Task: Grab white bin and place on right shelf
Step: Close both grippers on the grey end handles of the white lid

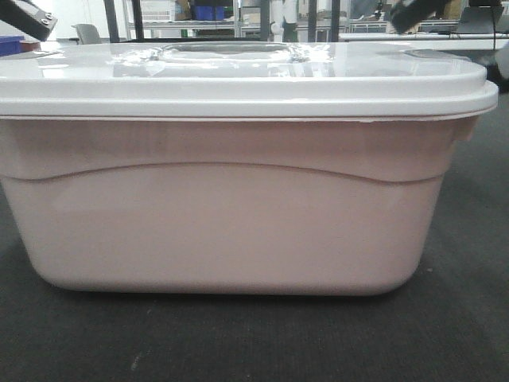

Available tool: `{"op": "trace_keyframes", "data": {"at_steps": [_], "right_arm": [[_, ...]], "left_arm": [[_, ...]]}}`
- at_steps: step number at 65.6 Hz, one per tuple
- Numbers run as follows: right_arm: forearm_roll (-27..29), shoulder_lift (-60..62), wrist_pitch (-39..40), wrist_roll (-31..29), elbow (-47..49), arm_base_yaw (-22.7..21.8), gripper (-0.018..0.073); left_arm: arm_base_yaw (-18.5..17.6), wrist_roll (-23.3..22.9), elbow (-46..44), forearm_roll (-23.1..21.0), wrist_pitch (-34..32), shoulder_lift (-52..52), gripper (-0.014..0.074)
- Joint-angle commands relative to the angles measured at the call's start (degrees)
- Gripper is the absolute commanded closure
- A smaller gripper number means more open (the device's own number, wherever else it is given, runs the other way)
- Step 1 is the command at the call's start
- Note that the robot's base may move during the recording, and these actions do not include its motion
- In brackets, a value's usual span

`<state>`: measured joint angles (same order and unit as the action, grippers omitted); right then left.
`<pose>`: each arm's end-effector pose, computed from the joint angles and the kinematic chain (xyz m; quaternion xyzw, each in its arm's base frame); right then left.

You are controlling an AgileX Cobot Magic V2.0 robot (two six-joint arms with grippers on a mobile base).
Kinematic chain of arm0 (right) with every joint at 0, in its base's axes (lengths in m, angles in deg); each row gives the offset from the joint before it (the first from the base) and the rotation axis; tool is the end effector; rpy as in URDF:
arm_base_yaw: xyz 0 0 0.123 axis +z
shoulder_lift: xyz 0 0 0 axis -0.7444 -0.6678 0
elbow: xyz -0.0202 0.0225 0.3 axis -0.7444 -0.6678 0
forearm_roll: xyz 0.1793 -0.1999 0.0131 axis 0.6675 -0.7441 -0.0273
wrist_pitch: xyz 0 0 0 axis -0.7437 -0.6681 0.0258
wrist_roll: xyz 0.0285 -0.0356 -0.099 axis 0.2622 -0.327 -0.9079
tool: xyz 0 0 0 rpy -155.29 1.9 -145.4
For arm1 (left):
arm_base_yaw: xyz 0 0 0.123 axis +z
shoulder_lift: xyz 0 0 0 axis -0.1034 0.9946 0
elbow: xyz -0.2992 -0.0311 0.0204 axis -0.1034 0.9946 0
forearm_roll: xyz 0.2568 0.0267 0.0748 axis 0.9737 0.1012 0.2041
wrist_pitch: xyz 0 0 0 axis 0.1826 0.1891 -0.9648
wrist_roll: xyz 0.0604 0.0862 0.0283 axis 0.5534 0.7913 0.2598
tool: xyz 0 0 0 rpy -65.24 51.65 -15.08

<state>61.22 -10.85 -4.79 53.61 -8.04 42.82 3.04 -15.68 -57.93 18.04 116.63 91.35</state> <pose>0.3114 0.0591 0.2869 0.0017 0.8853 0.4428 0.1421 0.3135 -0.0415 0.2849 0.0549 0.8750 -0.4376 0.1999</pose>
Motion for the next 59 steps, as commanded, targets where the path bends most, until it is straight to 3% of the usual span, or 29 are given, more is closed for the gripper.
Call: {"op": "trace_keyframes", "data": {"at_steps": [1, 26, 59], "right_arm": [[4.22, 2.27, -6.42, -0.14, -0.23, 0.05, -0.0039], [5.2, 2.27, -6.5, -1.5, -0.58, 0.1, -0.0039], [5.68, 2.27, -5.75, -2.42, -0.58, 0.1, -0.0039]], "left_arm": [[-0.4, 0.18, -1.2, -4.42, 6.55, -1.86, 0.0157], [-6.67, 0.18, -1.2, -3.3, 6.55, -0.38, 0.0157], [-7.08, 0.18, -1.3, -5.56, 6.1, 0.31, 0.0157]]}}
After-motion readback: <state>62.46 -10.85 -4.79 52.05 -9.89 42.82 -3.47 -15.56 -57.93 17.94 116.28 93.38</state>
